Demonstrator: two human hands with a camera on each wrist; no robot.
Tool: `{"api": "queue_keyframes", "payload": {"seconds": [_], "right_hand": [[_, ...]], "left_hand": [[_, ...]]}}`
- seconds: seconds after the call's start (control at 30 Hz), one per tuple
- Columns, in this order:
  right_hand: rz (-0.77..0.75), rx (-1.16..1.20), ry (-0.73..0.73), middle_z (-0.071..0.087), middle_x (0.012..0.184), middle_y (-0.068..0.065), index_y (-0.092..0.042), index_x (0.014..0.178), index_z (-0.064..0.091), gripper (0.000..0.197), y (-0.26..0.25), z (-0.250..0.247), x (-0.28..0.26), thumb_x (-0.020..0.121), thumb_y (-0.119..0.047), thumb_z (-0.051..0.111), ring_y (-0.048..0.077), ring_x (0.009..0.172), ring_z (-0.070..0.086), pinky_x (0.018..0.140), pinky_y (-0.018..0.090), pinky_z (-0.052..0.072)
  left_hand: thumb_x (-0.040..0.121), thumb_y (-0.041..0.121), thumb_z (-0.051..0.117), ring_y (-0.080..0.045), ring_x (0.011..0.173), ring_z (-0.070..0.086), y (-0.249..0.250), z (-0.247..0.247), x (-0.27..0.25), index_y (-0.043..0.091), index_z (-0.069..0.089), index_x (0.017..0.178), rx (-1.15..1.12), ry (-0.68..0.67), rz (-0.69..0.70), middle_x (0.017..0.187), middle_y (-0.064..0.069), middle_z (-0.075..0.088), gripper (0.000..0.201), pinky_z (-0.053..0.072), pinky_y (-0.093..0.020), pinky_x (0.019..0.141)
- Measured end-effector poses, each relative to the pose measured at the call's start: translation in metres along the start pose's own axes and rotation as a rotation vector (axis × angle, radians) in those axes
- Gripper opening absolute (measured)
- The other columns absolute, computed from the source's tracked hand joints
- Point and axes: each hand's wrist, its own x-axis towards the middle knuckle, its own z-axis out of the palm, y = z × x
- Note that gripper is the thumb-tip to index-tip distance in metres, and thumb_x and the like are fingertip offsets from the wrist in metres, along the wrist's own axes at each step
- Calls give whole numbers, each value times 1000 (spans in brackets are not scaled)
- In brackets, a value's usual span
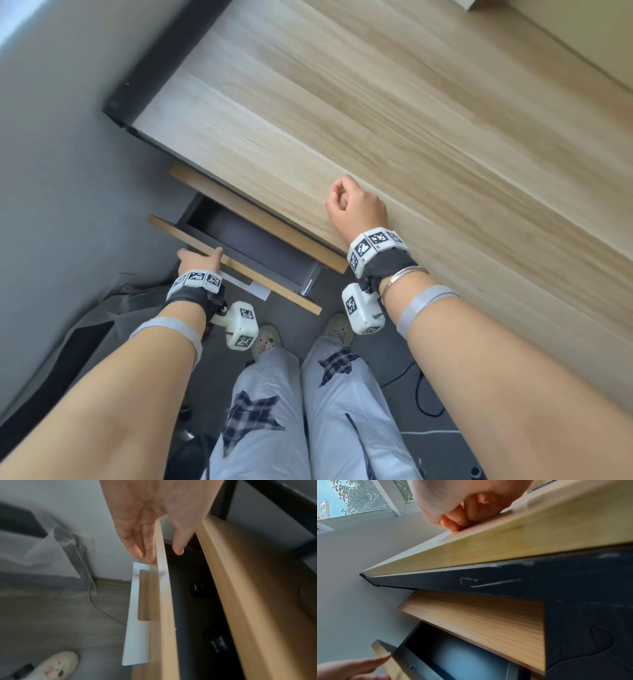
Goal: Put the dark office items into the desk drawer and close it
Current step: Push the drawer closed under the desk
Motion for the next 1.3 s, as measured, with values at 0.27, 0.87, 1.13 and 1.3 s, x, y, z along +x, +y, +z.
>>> {"api": "queue_keyframes", "payload": {"seconds": [0.27,0.87,1.13,1.3], "right_hand": [[78,159,-52,60,52,2,-22,77,54,15,-1,-2,9,91,-26,48,25,55,59,54,27,45],[130,320,-167,61,46,-2,-21,79,55,15,0,-13,14,91,-24,46,8,34,52,51,19,50],[141,311,-162,60,44,-2,-25,73,50,15,-1,-12,14,88,-25,47,2,28,48,45,14,44],[170,390,-222,62,44,-2,-22,78,54,12,-3,-17,11,87,-22,46,6,33,55,48,15,46]], "left_hand": [[89,43,43,-33,111,62,27,14,24,2,63,116,-224,-171,24,127,-15,65,53,46,-44,105],[98,33,35,-25,138,42,78,39,3,10,37,143,-618,-342,-62,150,-10,42,51,39,-36,108],[96,19,42,-26,128,51,76,34,18,5,45,138,-420,-382,-15,140,-14,50,44,42,-35,99],[93,17,50,-34,112,58,80,12,4,-6,54,127,87,-310,171,132,-25,57,41,45,-38,100]]}}
